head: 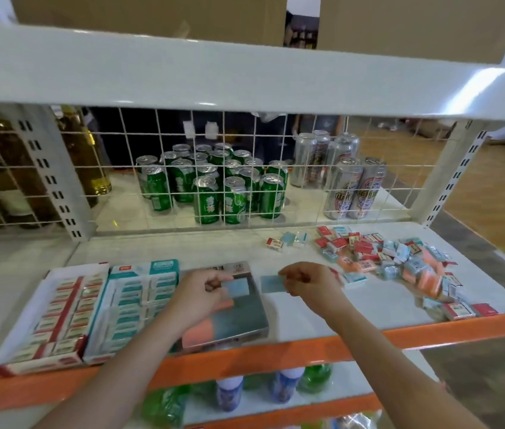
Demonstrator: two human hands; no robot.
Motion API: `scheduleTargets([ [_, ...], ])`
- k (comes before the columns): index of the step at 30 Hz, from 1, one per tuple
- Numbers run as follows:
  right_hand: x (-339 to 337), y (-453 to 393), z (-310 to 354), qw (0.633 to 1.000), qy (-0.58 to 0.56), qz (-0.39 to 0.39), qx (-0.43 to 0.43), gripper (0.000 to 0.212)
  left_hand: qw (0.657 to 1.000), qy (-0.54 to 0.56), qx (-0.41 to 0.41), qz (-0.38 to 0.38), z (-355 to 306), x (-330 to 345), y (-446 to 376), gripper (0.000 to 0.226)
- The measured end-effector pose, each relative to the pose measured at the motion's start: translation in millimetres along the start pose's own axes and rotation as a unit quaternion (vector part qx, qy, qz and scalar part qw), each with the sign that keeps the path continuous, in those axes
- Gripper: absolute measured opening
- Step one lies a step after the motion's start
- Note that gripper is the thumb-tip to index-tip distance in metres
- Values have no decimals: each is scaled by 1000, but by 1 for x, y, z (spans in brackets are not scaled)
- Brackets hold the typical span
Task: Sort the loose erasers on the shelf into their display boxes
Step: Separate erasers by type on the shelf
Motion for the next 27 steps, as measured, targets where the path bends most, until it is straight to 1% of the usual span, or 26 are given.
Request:
scheduleTargets([
  [4, 23, -8, 10, 999, 32, 7, -12, 20, 999, -6, -16, -45, 12, -25, 9, 26],
  [6, 32, -14, 13, 998, 56, 5, -16, 21, 998, -8, -19, -56, 16, -33, 14, 29],
  [10, 43, -22, 15, 995, 95, -5, -4, 23, 998, -23, -24, -62, 21, -42, 20, 30],
  [16, 56, -33, 17, 990, 143, 5, -7, 25, 995, -54, -31, -72, 24, -48, 24, 26],
  [19, 60, -37, 19, 986, 167, 15, -11, 23, 994, -66, -31, -82, 25, -50, 25, 26],
  [23, 62, -41, 20, 983, 182, 7, -15, 18, 993, -79, -29, -85, 27, -51, 24, 26],
  [27, 65, -43, 16, 974, 227, 7, -16, 21, 994, -69, -33, -85, 27, -48, 23, 25],
])
Point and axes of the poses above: each hand's wrist, its own y-axis away from the middle knuckle, its own x-axis out of the palm, z = x × y, the point moved 3 cm from there along -y, towards the middle knuckle, and after that the axes turned 5 degrees about y, right-handed, at the moved point
